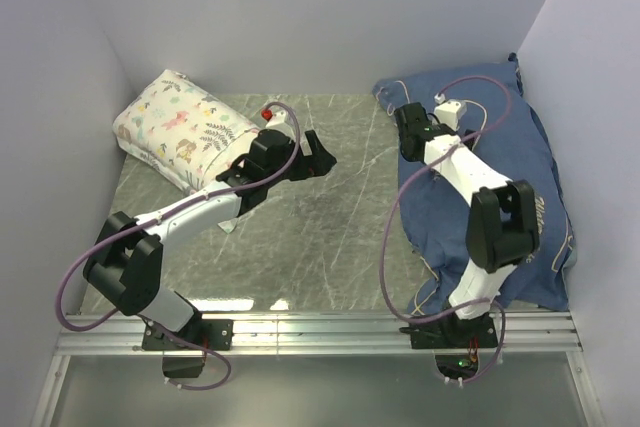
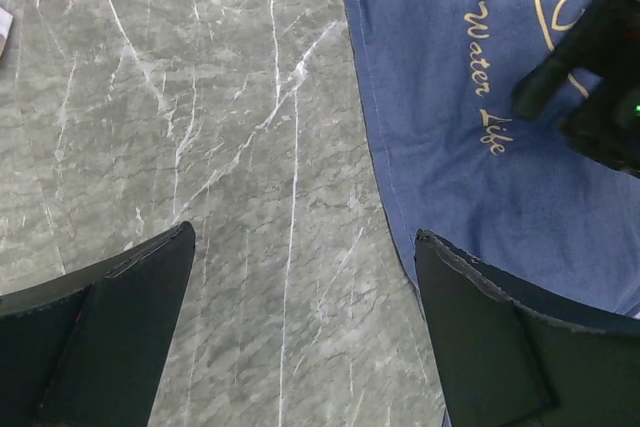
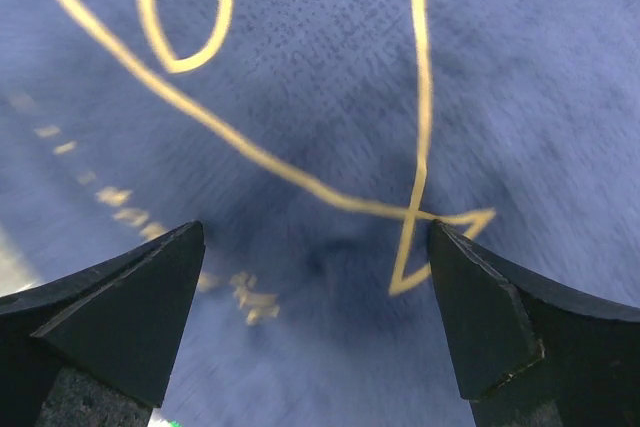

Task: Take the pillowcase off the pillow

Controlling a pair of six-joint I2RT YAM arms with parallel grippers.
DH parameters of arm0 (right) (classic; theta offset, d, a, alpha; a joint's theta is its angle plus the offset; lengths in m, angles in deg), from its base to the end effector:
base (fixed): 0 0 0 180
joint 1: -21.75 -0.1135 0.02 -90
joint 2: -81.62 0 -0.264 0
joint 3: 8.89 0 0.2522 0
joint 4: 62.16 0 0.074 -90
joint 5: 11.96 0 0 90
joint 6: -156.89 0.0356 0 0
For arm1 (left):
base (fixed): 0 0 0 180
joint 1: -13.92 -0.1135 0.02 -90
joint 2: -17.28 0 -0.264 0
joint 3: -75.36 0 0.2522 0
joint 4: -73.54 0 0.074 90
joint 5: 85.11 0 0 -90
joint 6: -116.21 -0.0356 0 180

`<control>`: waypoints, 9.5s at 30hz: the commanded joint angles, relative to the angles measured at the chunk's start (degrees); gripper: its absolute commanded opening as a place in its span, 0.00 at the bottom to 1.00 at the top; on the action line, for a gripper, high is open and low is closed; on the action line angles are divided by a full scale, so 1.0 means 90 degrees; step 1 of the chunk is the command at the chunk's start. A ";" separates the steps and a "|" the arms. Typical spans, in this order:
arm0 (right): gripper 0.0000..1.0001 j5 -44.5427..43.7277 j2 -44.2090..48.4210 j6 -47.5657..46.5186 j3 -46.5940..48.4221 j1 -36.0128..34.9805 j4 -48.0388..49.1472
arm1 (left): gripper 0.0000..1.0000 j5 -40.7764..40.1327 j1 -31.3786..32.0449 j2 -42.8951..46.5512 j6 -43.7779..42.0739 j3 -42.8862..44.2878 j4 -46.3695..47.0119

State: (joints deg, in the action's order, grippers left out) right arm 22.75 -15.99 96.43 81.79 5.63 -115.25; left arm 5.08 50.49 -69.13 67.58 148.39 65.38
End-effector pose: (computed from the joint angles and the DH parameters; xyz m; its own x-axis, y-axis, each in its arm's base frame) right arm 0.3467 0.0697 0.2631 -0.6074 0.1167 -0.7858 0.6160 0.6937 -0.3731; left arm 0.2816 -0.2091 0.2784 -0.6167 -0.3654 -0.6972 0.2541 0.7459 -0.6157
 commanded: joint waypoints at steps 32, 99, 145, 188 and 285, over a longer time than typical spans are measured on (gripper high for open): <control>0.00 0.4481 0.2592 -0.0851 0.0154 -0.1549 0.1245 | 0.99 0.0730 -0.0636 -0.0858 -0.0222 0.0495 0.1552; 0.81 0.4231 0.2325 0.0223 0.1407 0.0297 0.0973 | 0.00 -0.1261 -0.0070 -0.4168 -0.1744 0.7839 -0.2977; 0.00 0.6913 0.4196 0.0566 -0.1996 -0.1461 0.2368 | 0.05 -0.2648 0.1171 -0.3942 -0.3219 0.9098 -0.3211; 0.74 0.6211 0.3433 0.0575 -0.0969 -0.1363 0.2232 | 0.99 0.1475 0.1072 0.0588 -0.2428 -0.0110 0.1651; 0.00 0.4677 0.5003 0.0545 -0.3272 -0.3043 0.0513 | 0.01 -0.0909 -0.0031 -0.2566 -0.0739 0.2994 -0.0065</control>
State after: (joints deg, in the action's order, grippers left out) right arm 60.59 25.83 100.17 54.60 -20.62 -107.91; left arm -1.33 51.81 -90.23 60.34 171.71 65.25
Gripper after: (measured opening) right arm 0.008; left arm 0.025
